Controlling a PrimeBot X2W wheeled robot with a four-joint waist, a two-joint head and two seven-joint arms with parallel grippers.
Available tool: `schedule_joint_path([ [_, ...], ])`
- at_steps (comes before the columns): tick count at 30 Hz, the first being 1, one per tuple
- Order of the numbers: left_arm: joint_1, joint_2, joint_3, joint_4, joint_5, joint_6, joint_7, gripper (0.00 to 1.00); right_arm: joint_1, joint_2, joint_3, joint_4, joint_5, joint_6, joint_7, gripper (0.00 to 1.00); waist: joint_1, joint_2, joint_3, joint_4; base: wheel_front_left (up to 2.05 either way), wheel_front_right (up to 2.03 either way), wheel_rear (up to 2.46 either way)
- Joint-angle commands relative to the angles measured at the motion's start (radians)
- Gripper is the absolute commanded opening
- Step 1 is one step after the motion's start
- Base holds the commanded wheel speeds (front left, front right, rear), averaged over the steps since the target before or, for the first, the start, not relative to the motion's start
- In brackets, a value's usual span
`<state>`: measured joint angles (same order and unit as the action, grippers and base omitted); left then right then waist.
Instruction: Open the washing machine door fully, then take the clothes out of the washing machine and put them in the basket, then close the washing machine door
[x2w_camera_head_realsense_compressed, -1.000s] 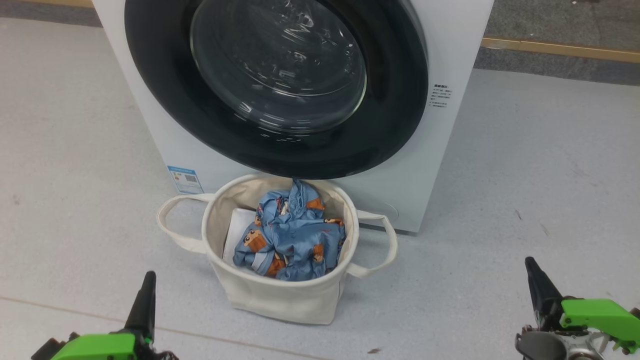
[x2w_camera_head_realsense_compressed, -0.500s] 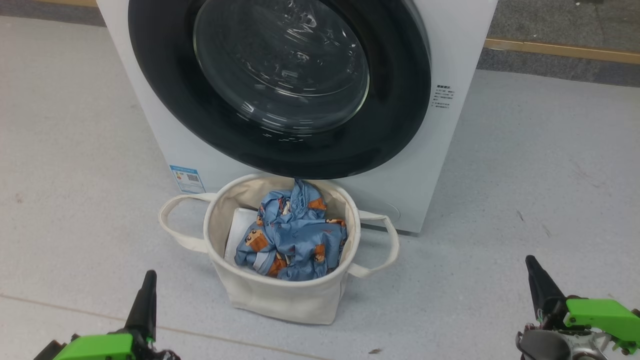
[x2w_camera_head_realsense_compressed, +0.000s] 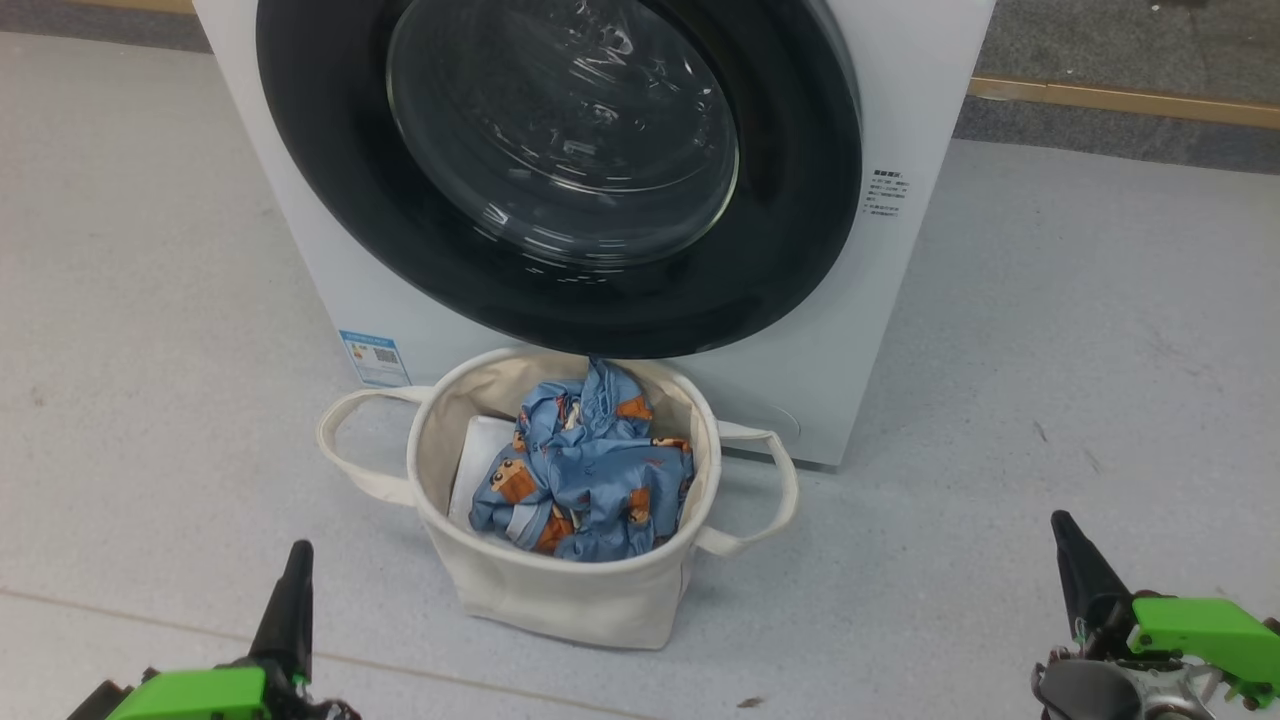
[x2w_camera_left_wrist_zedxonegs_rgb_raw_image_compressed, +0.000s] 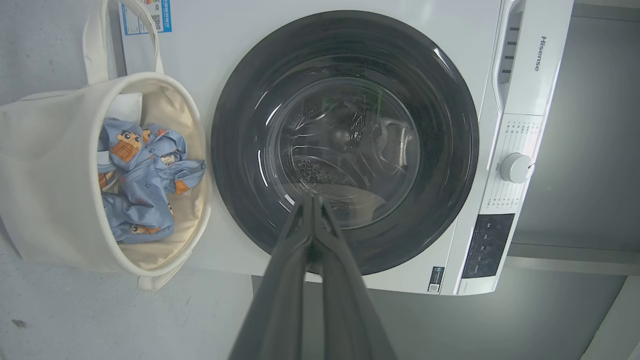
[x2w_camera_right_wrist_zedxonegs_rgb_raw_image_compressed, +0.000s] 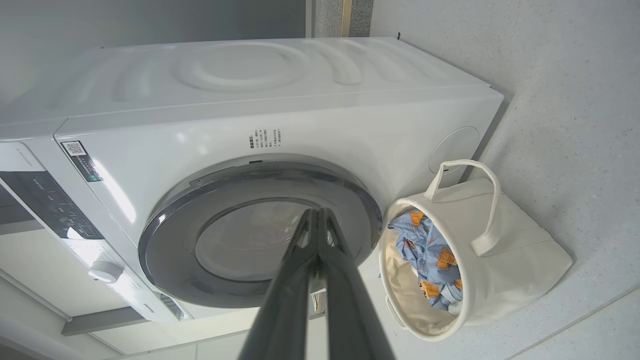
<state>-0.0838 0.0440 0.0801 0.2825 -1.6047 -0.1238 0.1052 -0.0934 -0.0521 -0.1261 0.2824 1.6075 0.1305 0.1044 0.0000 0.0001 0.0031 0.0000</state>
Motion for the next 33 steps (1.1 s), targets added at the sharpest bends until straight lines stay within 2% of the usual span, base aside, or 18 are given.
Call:
schedule_joint_path([
  [1, -0.024, 0.006, 0.034, -0.037, -0.004, -0.007, 0.008, 0.00, -0.014, -0.002, 0.017, -0.038, 0.005, 0.000, 0.005, 0.00, 0.0000, -0.0001, 0.000, 0.000, 0.00, 0.00, 0.00],
  [33, -0.024, 0.006, 0.034, -0.037, -0.004, -0.007, 0.008, 0.00, -0.014, 0.000, 0.015, -0.038, 0.003, 0.000, 0.007, 0.00, 0.0000, -0.0001, 0.000, 0.000, 0.00, 0.00, 0.00],
])
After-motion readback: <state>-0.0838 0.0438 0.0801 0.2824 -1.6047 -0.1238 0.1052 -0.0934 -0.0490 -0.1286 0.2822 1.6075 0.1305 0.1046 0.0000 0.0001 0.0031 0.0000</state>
